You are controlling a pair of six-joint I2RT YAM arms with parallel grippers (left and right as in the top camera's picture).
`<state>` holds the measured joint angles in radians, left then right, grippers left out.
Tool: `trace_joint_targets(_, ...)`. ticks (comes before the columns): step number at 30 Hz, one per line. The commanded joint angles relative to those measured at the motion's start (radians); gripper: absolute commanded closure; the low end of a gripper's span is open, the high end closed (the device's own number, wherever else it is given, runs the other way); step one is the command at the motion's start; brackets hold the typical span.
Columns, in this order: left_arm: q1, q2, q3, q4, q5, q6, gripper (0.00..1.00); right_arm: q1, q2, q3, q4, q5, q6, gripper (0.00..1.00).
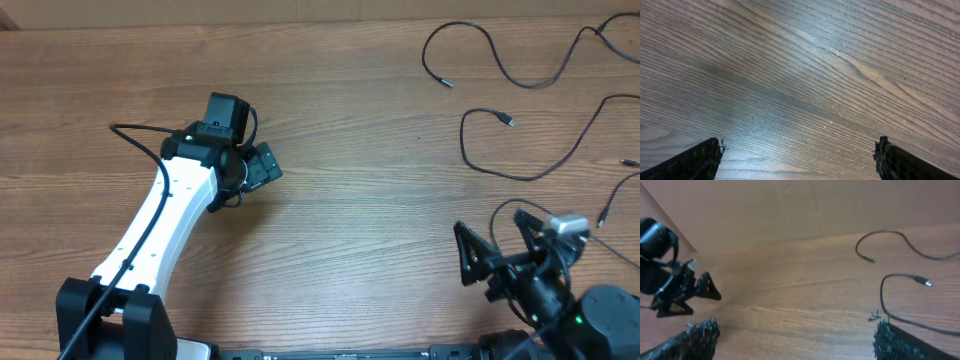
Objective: Untangle cables
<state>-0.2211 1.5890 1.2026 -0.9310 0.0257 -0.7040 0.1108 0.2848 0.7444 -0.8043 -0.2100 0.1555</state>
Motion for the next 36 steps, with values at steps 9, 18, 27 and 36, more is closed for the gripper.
trace_joint_targets(9, -0.002, 0.01, -0.002, -0.002, -0.007, -0.007, 0.01, -0.008, -0.066, -0.23, 0.256, -0.067, -0.112, 0.0)
trace_joint_targets(18, -0.002, 0.01, -0.002, -0.002, -0.007, -0.007, 0.0, -0.008, -0.206, -0.44, 0.447, -0.069, -0.113, 0.0)
trace_joint_targets(27, -0.002, 0.01, -0.002, -0.003, -0.007, -0.007, 0.0, -0.008, -0.272, -0.546, 0.529, -0.033, -0.113, 0.0)
trace_joint_targets(36, -0.002, 0.01, -0.002, -0.002, -0.007, -0.007, 0.0, -0.024, -0.281, -0.609, 0.616, 0.018, -0.114, 0.0)
